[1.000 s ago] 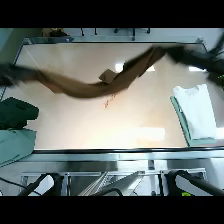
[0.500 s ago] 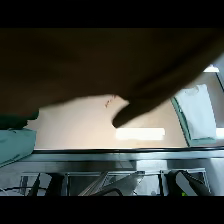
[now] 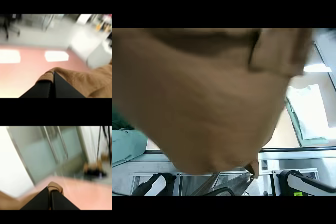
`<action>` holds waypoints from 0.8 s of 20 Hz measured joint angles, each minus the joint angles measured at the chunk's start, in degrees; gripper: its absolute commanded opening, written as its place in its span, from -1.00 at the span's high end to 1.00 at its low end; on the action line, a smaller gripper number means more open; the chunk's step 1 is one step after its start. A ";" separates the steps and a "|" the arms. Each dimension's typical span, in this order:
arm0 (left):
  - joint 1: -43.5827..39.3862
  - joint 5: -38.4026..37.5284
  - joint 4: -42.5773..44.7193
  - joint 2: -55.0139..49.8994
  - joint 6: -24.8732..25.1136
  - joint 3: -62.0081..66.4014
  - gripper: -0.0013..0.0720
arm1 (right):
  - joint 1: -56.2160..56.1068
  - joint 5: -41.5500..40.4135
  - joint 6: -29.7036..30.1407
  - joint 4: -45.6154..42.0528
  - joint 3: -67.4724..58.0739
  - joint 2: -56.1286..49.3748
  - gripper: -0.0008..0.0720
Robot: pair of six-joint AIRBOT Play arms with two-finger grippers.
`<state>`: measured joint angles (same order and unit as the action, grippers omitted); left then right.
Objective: Fold the shirts.
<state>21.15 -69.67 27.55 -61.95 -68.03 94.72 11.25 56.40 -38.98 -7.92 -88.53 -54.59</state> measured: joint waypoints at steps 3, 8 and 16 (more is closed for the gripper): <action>-9.53 4.09 18.88 -11.50 -1.18 -5.73 0.92 | -7.58 -14.53 -0.02 -10.01 7.13 -9.64 0.93; -6.82 6.23 23.12 -33.86 -2.45 -2.01 0.92 | -10.67 -26.80 6.29 -5.81 5.57 -27.93 0.93; -4.44 1.22 14.38 -53.88 -2.89 15.65 0.92 | -10.40 -32.33 21.77 9.57 -0.22 -39.98 0.93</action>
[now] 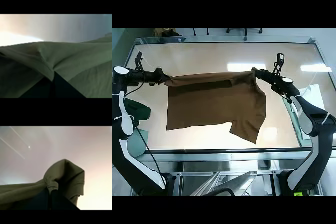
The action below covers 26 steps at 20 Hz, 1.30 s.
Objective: Fold the shirts.
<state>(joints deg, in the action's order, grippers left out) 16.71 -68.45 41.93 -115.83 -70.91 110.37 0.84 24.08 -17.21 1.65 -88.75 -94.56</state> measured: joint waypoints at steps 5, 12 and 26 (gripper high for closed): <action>-0.79 -0.39 2.43 -4.50 -0.68 2.27 0.91 | 1.57 2.86 0.42 -1.36 -0.39 -2.89 0.93; -2.91 2.51 11.72 -5.77 -1.53 2.73 0.91 | 2.01 6.16 -10.91 -17.84 -0.46 -3.87 0.93; -3.26 0.50 12.70 1.64 -2.43 2.78 -0.94 | 4.76 15.28 -16.26 -28.39 -0.50 6.69 -0.05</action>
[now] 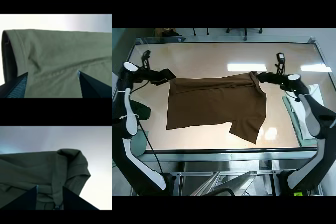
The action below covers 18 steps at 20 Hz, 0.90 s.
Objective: Fold the shirts.
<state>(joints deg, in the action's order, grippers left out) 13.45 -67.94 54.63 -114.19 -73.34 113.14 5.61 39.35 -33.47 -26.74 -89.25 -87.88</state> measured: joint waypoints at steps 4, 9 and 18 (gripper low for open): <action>4.85 -11.58 1.79 5.42 -4.11 -1.20 -0.94 | 7.10 15.28 -12.66 -10.56 1.25 8.85 -0.03; 9.25 -18.38 7.82 14.45 -6.86 -21.51 -0.94 | 17.44 29.86 -20.20 -15.19 15.91 19.04 -0.03; 8.85 -8.33 6.40 22.51 -4.09 -53.79 -0.94 | 23.19 33.75 -22.67 -15.67 42.49 31.56 -0.13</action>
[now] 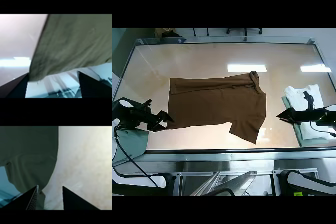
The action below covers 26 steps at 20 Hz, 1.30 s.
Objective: Fold the shirts.
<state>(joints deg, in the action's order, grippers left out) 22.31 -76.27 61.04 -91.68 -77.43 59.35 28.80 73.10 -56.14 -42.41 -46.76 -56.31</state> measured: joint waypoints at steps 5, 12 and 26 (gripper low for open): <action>-3.32 6.95 -3.13 -0.98 2.91 1.70 0.74 | -3.23 -2.14 -0.24 0.83 5.86 -0.26 -0.41; -7.19 6.88 -4.76 -3.56 3.78 7.78 0.91 | -13.94 -8.39 0.76 8.70 7.50 -8.90 -0.32; -1.55 -2.86 2.62 3.50 2.51 0.00 0.91 | -16.72 -7.28 -6.01 0.44 5.14 2.64 0.93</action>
<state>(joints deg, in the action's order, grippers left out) 20.75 -79.13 63.66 -88.18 -74.91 59.35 12.08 65.82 -62.15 -41.98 -41.63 -53.67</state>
